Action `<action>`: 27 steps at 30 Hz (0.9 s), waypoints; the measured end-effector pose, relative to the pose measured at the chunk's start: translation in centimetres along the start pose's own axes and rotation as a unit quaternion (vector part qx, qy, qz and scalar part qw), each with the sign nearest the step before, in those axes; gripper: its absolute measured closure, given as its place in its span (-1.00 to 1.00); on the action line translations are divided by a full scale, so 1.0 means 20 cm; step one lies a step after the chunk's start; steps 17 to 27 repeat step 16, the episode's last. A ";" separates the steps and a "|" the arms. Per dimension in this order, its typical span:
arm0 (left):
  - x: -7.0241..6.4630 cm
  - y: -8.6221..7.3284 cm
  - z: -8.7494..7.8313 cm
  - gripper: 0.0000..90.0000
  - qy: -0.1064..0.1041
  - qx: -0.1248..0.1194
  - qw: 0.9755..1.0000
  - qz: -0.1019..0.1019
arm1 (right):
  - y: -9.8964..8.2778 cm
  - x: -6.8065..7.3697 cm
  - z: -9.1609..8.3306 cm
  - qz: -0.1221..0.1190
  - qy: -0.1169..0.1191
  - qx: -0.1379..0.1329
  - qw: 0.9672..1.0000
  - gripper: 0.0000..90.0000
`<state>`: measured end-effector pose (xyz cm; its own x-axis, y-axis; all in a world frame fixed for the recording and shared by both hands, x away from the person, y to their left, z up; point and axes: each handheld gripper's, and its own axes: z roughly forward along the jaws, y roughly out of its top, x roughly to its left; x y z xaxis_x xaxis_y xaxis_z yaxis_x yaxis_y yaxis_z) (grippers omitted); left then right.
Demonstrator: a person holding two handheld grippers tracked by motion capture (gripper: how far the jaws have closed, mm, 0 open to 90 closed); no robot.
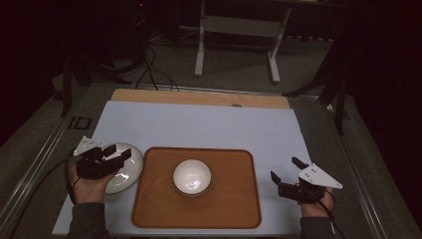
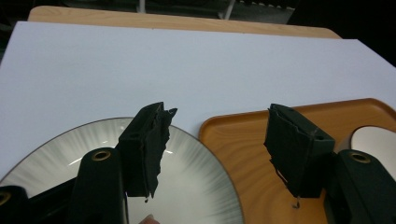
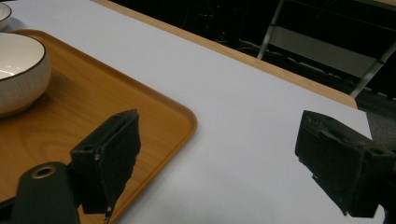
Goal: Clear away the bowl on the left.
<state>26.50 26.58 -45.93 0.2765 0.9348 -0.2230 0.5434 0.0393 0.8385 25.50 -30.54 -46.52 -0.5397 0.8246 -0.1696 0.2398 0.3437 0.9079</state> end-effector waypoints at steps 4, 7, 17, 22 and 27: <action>0.02 0.00 -0.02 -0.14 0.014 -0.010 1.000 0.019 | 0.00 0.00 0.00 -0.001 0.002 0.000 1.000 -0.70; 0.02 -0.01 -0.04 -0.16 0.034 -0.013 0.999 0.039 | 0.00 0.00 0.00 -0.001 0.003 -0.001 1.000 -0.70; 0.04 -0.05 -0.05 -0.17 0.079 -0.022 0.995 0.056 | -0.02 -0.01 0.03 0.015 0.012 0.001 1.000 -0.69; 0.04 -0.05 -0.05 -0.17 0.079 -0.022 0.995 0.056 | -0.02 -0.01 0.03 0.015 0.012 0.001 1.000 -0.69; 0.04 -0.05 -0.05 -0.17 0.079 -0.022 0.995 0.056 | -0.02 -0.01 0.03 0.015 0.012 0.001 1.000 -0.69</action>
